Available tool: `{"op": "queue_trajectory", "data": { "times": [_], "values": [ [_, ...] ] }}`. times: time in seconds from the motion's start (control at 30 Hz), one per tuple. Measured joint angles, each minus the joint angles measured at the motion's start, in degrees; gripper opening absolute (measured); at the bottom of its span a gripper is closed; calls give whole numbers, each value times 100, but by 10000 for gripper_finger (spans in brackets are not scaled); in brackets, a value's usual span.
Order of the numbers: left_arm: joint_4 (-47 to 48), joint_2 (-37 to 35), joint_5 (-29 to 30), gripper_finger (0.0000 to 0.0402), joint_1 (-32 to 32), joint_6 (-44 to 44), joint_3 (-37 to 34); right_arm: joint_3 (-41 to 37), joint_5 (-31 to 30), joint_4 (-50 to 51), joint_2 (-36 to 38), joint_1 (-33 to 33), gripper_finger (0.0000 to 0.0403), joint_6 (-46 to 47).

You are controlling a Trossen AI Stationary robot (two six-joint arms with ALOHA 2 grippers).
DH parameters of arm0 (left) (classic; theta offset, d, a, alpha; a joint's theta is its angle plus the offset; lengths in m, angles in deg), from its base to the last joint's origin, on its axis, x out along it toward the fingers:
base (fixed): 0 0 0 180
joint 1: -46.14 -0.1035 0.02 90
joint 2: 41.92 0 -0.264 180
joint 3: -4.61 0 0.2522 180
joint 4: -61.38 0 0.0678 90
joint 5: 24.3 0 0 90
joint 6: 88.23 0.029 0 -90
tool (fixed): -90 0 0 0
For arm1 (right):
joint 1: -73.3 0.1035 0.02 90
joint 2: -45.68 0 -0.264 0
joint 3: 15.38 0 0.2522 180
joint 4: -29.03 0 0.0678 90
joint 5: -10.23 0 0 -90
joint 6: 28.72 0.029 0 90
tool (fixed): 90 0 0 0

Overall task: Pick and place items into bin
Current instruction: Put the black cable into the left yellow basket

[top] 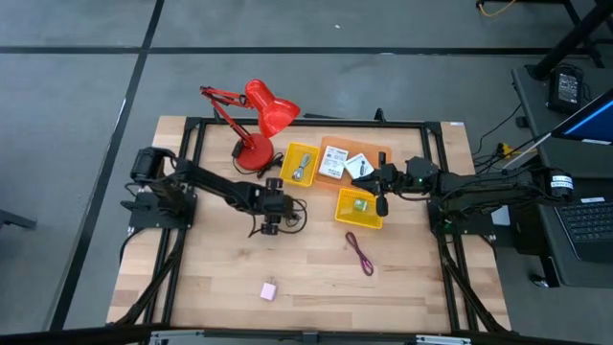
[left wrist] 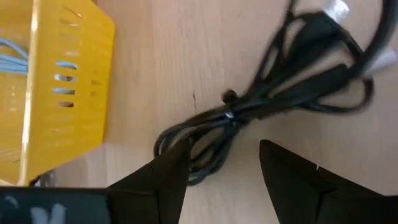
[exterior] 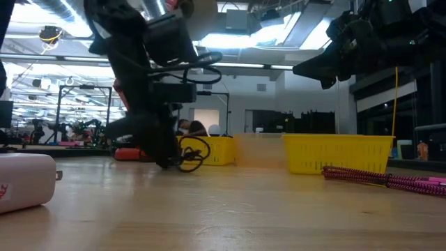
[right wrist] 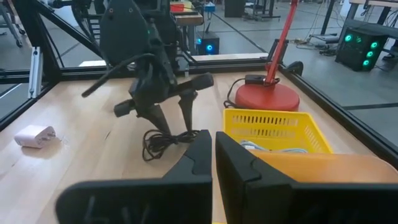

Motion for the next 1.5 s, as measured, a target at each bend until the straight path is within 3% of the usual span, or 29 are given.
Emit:
{"op": "queue_trajectory", "data": {
  "times": [0.17,0.33,0.77,1.0,1.33,1.5],
  "values": [
    [-37,206,-417,177,-194,-61,29,0,8,11,0,-2,6,-2],
    [-101,201,-470,147,-231,-130,14,0,8,11,0,0,6,-7],
    [-118,214,-559,13,-217,-181,2,0,8,11,0,-1,6,-7],
    [-4,15,-486,12,-56,-233,-16,0,8,11,0,-2,6,-7],
    [279,-932,-735,10,4,-493,-28,0,8,9,0,-2,6,-7],
    [209,-1376,-969,10,-12,-143,-28,0,8,9,0,-2,6,-7]
  ]
}}
